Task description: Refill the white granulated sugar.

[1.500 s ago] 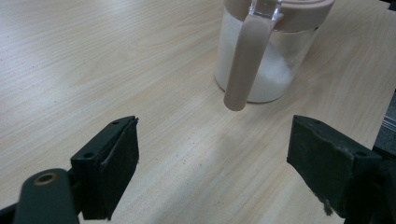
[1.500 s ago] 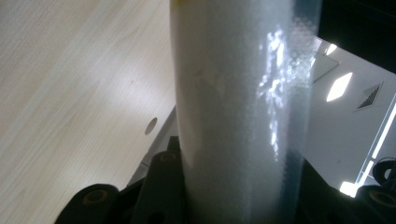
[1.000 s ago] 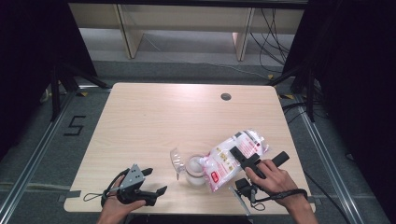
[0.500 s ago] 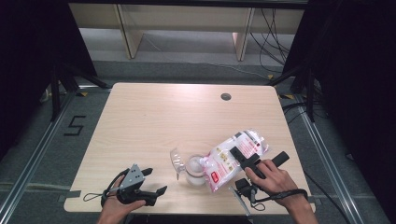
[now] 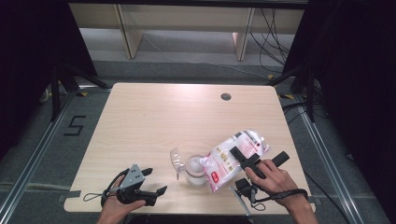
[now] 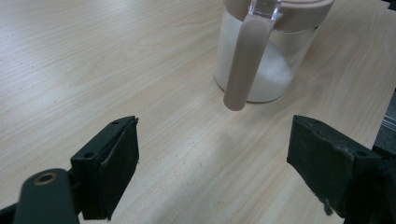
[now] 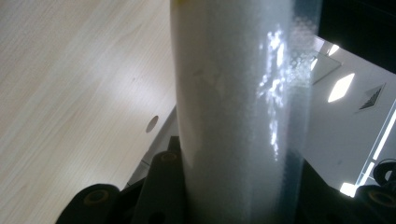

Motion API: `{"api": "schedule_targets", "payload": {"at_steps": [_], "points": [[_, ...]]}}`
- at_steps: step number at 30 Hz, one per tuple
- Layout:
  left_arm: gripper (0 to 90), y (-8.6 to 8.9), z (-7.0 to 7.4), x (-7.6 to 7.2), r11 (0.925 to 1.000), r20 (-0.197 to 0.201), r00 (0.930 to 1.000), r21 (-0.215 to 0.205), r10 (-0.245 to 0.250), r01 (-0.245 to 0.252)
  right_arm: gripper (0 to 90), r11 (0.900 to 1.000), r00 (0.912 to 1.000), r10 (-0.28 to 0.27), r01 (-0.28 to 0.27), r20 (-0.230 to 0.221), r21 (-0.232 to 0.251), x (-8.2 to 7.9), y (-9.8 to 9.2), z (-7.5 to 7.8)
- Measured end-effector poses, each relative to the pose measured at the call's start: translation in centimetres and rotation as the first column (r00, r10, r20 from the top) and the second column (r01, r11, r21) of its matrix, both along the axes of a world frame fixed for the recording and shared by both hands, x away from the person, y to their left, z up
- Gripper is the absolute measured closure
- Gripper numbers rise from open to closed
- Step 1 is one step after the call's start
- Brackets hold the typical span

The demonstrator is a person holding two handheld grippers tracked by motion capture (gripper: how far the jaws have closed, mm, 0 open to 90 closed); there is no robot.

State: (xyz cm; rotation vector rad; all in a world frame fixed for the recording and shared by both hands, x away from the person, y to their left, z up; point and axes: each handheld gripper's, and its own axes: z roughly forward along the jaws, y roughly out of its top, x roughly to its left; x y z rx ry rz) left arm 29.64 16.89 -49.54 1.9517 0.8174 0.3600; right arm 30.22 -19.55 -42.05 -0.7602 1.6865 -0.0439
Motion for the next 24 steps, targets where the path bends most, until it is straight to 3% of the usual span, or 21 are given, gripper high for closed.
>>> {"api": "schedule_targets", "payload": {"at_steps": [4,6,24], "points": [[16.2,0.12,0.06,0.09,0.9998,0.010,0.9999,0.019,-0.011,0.010,74.7,1.000,1.0000,-0.003,0.003,0.000,0.001,-0.02,-0.03,0.10],[16.2,-0.04,0.00,-0.03,1.0000,-0.001,1.0000,-0.005,-0.001,0.001,74.7,1.000,1.0000,-0.001,0.001,0.002,0.004,-0.01,-0.06,0.11],[16.2,-0.05,-0.02,-0.01,1.0000,-0.002,1.0000,-0.005,-0.001,0.001,75.1,1.000,1.0000,-0.003,0.003,0.000,0.003,0.01,-0.10,0.08]]}}
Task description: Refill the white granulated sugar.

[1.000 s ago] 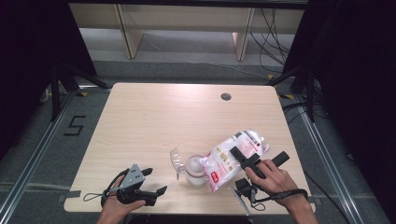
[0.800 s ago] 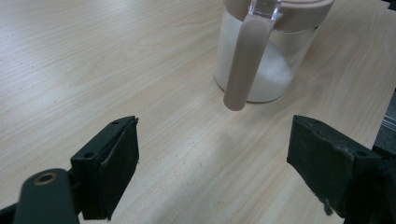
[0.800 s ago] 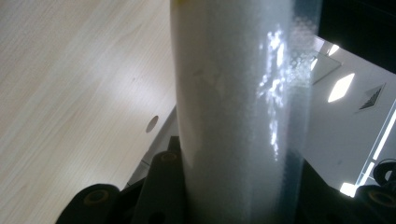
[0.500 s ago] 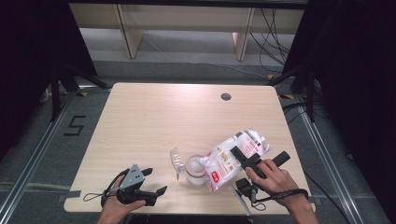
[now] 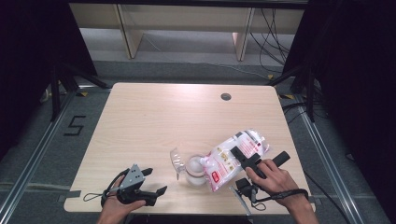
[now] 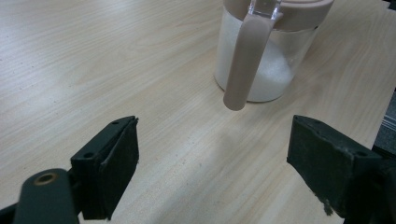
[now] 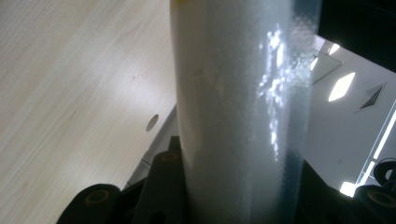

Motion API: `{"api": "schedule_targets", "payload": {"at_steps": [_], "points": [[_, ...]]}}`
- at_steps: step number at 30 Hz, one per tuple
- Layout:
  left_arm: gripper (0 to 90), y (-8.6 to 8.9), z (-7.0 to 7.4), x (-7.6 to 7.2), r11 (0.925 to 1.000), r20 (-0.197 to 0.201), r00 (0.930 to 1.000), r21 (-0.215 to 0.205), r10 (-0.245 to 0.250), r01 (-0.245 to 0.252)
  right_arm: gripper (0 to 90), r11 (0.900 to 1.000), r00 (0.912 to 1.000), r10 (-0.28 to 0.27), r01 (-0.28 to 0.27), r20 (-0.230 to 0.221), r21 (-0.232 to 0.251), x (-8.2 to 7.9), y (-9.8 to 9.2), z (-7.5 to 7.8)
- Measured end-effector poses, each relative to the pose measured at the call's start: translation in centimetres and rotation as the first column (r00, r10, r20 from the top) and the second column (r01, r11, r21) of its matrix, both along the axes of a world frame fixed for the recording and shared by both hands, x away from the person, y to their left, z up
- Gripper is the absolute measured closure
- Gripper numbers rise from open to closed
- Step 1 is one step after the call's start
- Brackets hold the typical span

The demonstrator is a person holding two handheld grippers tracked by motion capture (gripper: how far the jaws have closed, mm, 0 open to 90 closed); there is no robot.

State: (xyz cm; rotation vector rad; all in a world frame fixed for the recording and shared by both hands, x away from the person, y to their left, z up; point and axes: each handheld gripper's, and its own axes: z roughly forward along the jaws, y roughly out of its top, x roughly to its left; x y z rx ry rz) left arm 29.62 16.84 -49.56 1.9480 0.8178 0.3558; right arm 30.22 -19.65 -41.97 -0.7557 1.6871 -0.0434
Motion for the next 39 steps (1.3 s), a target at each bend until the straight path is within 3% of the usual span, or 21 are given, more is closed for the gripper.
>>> {"api": "schedule_targets", "payload": {"at_steps": [39], "points": [[16.2,0.02,0.03,-0.01,1.0000,0.001,1.0000,0.001,0.000,0.000,76.2,1.000,1.0000,0.002,-0.002,-0.010,0.014,-0.03,-0.07,0.01]]}}
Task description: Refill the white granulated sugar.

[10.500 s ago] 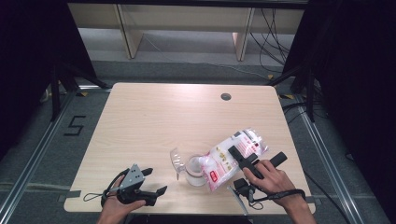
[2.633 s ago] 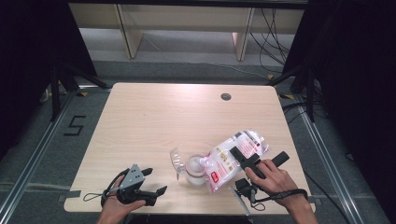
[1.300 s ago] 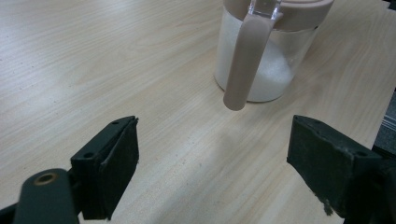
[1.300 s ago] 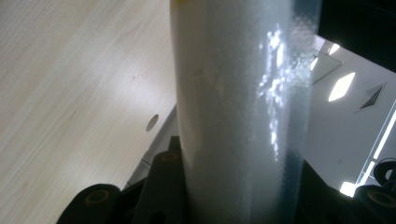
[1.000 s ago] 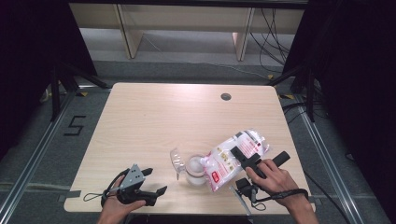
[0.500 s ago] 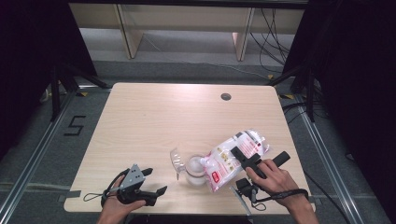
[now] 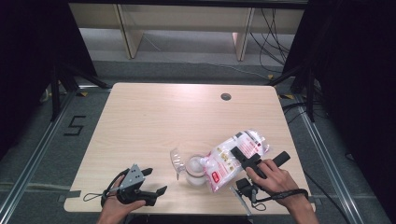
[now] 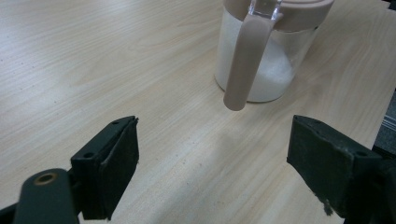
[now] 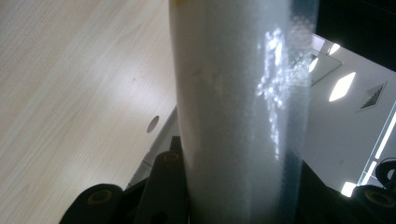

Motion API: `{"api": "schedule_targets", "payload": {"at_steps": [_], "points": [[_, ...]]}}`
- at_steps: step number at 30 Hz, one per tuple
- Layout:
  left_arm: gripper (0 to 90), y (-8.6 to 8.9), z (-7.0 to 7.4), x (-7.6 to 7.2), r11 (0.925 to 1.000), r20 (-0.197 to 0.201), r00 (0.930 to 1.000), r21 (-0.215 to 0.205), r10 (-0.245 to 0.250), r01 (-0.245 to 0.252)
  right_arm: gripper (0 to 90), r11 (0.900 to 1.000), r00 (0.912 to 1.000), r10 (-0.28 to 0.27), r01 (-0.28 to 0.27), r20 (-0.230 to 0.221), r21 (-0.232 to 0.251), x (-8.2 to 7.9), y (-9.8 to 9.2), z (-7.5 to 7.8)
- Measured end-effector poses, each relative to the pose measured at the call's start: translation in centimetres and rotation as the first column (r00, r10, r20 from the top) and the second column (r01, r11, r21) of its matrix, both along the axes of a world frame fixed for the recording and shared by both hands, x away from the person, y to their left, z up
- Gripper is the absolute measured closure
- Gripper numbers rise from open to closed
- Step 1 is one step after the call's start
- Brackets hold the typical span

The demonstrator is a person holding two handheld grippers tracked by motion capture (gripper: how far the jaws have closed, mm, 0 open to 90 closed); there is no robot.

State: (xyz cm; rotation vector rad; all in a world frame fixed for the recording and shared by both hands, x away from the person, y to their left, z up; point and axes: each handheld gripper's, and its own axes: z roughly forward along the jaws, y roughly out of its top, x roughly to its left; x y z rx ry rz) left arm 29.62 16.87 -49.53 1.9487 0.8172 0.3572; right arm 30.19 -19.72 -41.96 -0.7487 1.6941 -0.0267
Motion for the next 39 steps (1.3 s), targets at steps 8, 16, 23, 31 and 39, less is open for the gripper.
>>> {"api": "schedule_targets", "payload": {"at_steps": [8,16,23,31,39], "points": [[16.2,0.0,0.0,0.0,1.0000,0.000,1.0000,-0.001,0.000,0.000,76.4,1.000,0.9999,0.003,-0.003,-0.012,0.001,0.1,0.0,0.0],[16.2,0.0,0.1,0.0,1.0000,0.000,1.0000,0.007,0.003,-0.003,76.5,0.999,0.9992,0.011,-0.010,-0.039,0.035,0.2,-0.2,0.0],[16.2,0.0,0.0,0.0,1.0000,0.000,1.0000,0.005,0.003,-0.003,76.7,0.993,0.9940,0.017,-0.004,-0.108,0.119,0.4,-0.2,-0.3],[16.2,0.0,0.0,0.0,1.0000,-0.001,1.0000,0.005,0.002,-0.002,77.0,0.981,0.9846,0.065,-0.033,-0.162,0.191,0.9,-0.4,-0.5],[16.2,0.1,0.1,0.0,1.0000,0.002,1.0000,0.007,0.000,0.000,77.3,0.954,0.9627,0.076,0.005,-0.259,0.301,1.2,-0.9,-1.2]]}}
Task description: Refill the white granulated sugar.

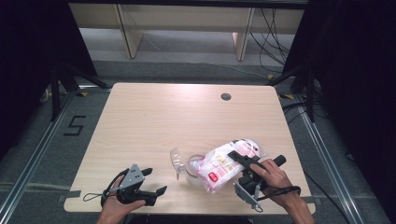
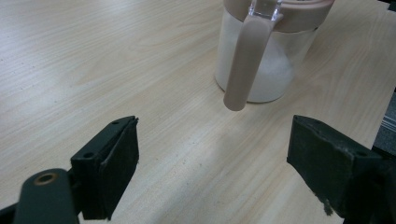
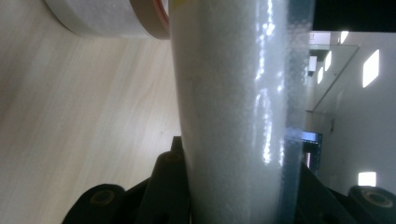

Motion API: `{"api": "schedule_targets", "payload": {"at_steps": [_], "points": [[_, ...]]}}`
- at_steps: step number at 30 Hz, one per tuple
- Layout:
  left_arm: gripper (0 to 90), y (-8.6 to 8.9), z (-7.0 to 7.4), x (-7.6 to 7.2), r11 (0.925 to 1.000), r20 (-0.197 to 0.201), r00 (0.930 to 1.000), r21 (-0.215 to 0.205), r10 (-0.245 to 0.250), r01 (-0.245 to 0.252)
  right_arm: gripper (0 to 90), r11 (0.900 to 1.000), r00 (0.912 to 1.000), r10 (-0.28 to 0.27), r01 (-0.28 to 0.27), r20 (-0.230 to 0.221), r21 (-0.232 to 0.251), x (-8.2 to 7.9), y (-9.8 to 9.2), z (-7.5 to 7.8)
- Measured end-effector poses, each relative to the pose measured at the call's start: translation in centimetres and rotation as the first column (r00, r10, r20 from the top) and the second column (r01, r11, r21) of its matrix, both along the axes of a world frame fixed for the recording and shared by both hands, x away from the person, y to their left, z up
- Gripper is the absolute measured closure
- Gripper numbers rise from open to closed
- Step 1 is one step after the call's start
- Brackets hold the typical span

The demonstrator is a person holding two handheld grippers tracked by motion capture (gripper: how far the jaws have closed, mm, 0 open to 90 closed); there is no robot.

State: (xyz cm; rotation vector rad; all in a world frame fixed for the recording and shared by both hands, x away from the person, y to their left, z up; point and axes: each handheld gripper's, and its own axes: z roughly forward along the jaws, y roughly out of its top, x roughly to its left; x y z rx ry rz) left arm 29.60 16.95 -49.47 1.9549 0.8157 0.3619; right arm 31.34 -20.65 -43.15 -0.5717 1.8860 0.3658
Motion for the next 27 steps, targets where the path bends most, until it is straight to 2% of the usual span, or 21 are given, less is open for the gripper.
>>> {"api": "schedule_targets", "payload": {"at_steps": [2,6,7,8,9,10,11,12,13,14,15,16,17,18,19,20,21,22,23,25,27], "points": [[16.2,0.0,0.0,0.0,1.0000,0.001,1.0000,-0.001,-0.002,0.002,77.4,1.000,0.9999,0.010,-0.010,0.002,0.005,0.1,0.0,0.0],[16.2,0.0,0.0,0.0,1.0000,0.002,1.0000,0.002,-0.003,0.003,77.5,0.999,0.9988,-0.003,0.006,-0.048,0.049,0.4,-0.3,-0.4],[16.2,0.0,0.0,0.0,1.0000,0.000,1.0000,-0.006,0.000,0.000,77.6,0.999,0.9993,0.020,-0.018,-0.032,0.040,0.6,-0.3,-0.3],[16.2,0.0,0.0,0.0,1.0000,0.000,1.0000,-0.001,-0.004,0.004,77.6,0.996,0.9961,-0.010,0.017,-0.088,0.085,0.5,-0.6,-0.6],[16.2,0.0,0.0,0.0,1.0000,-0.001,1.0000,-0.005,-0.004,0.004,77.6,0.996,0.9961,-0.010,0.017,-0.088,0.085,0.5,-0.6,-0.6],[16.2,0.0,0.0,0.0,1.0000,0.000,1.0000,0.001,-0.001,0.001,77.7,0.996,0.9979,0.032,-0.027,-0.056,0.081,0.8,-0.5,-0.3],[16.2,-0.1,0.0,0.0,0.9999,-0.001,1.0000,-0.014,0.003,-0.003,77.7,0.991,0.9928,-0.023,0.038,-0.118,0.129,0.5,-0.8,-0.8],[16.2,-0.1,0.0,0.0,0.9999,0.001,1.0000,-0.010,0.002,-0.002,77.7,0.993,0.9961,0.024,-0.014,-0.084,0.117,0.8,-0.7,-0.5],[16.2,-0.1,0.0,0.0,0.9999,0.001,1.0000,-0.011,0.002,-0.002,77.8,0.985,0.9903,-0.013,0.037,-0.138,0.169,0.6,-0.9,-0.9],[16.2,0.0,0.0,0.0,1.0000,-0.003,1.0000,0.002,0.001,-0.001,77.8,0.985,0.9907,0.005,0.019,-0.136,0.173,0.7,-0.9,-0.8],[16.2,-0.1,0.0,-0.1,0.9999,-0.004,1.0000,-0.013,0.006,-0.006,77.9,0.984,0.9900,0.013,0.012,-0.140,0.177,0.8,-0.9,-0.8],[16.2,-0.1,0.0,-0.1,0.9999,-0.004,1.0000,-0.013,0.005,-0.006,77.9,0.986,0.9917,0.056,-0.037,-0.116,0.160,1.1,-0.8,-0.5],[16.2,-0.1,0.0,-0.1,0.9999,-0.004,1.0000,-0.013,0.006,-0.006,77.9,0.980,0.9870,0.028,0.004,-0.158,0.198,1.0,-0.9,-0.9],[16.2,-0.1,0.0,0.0,0.9999,0.000,1.0000,-0.012,0.003,-0.003,78.0,0.973,0.9841,0.032,0.009,-0.174,0.229,1.0,-1.0,-1.0],[16.2,0.0,0.0,0.0,1.0000,0.006,1.0000,-0.006,-0.003,0.003,78.0,0.973,0.9841,0.032,0.009,-0.174,0.229,1.0,-1.0,-1.0],[16.2,0.0,0.0,0.1,1.0000,0.013,0.9999,-0.001,-0.008,0.008,78.1,0.953,0.9741,0.040,0.030,-0.223,0.300,1.1,-1.1,-1.4],[16.2,0.0,0.0,0.1,1.0000,0.013,0.9999,-0.001,-0.008,0.008,78.1,0.953,0.9741,0.040,0.030,-0.223,0.300,1.1,-1.1,-1.4],[16.2,0.1,0.1,0.1,0.9997,0.015,0.9998,0.018,-0.016,0.016,78.2,0.947,0.9705,0.045,0.034,-0.237,0.320,1.1,-1.2,-1.4],[16.2,0.1,0.1,0.1,0.9997,0.015,0.9997,0.019,-0.017,0.016,78.3,0.931,0.9635,0.056,0.044,-0.262,0.363,1.3,-1.4,-1.4],[16.2,0.1,0.1,0.1,0.9998,0.015,0.9998,0.014,-0.013,0.013,78.4,0.925,0.9605,0.072,0.036,-0.269,0.379,1.5,-1.5,-1.4],[16.2,-0.1,0.0,0.0,1.0000,-0.002,1.0000,-0.008,0.005,-0.005,78.5,0.899,0.9462,0.086,0.061,-0.312,0.434,1.8,-1.7,-1.7]]}}
